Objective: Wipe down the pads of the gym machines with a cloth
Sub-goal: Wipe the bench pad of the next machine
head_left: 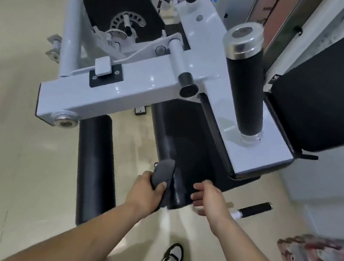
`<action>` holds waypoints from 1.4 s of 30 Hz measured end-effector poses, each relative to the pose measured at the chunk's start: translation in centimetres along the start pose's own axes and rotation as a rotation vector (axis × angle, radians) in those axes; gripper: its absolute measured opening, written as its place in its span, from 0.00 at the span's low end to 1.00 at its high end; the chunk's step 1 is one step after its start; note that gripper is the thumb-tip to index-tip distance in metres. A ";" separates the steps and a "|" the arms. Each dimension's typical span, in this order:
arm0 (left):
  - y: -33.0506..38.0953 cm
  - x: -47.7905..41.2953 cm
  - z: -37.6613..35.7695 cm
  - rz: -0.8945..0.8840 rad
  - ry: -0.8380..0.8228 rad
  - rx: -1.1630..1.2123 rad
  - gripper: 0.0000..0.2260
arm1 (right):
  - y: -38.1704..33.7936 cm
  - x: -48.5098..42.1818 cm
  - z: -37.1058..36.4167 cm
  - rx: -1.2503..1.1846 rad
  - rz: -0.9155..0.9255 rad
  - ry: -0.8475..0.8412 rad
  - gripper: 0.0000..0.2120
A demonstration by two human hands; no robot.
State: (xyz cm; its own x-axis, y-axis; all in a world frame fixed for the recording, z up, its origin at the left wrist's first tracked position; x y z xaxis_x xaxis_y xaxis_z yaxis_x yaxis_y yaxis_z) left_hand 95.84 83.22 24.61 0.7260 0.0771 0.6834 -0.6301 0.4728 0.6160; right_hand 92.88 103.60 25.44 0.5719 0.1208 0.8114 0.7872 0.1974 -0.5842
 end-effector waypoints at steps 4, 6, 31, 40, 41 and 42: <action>-0.4 -5.3 1.7 -0.071 -0.107 -0.137 0.16 | 2.5 -0.3 -0.8 0.033 0.004 0.086 0.11; 0.0 -6.9 2.5 -0.101 -0.136 -0.223 0.17 | 3.4 -0.7 -1.4 0.056 0.083 0.150 0.11; -6.9 -13.2 -7.2 -1.429 0.310 -0.562 0.14 | 12.8 -14.3 -3.9 0.271 1.031 1.031 0.12; -4.9 -21.9 0.9 -1.219 0.563 -0.442 0.19 | 13.7 -11.9 -6.0 0.180 0.904 0.935 0.12; -5.7 -21.9 0.3 -1.190 0.567 -0.369 0.18 | 13.4 -11.7 -6.1 0.245 0.878 0.960 0.12; -6.5 -21.4 -0.6 -1.201 0.557 -0.333 0.17 | 12.6 -11.5 -6.4 0.321 0.857 0.988 0.12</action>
State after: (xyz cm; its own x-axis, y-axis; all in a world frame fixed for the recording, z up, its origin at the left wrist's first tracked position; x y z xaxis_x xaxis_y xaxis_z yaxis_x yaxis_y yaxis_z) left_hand 84.58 79.01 5.73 0.8383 -0.2243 -0.4970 0.4999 0.6802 0.5361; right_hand 97.68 98.51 8.58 0.8857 -0.3997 -0.2363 0.0900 0.6470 -0.7571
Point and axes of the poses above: each hand's wrist, its own x-axis away from the middle knuckle, its own z-axis out of the back of the hand, y = z × x, the point moved 4 cm from there along -x, towards the middle knuckle, and after that the axes turned 13 degrees about -y, right-handed, at the moved point
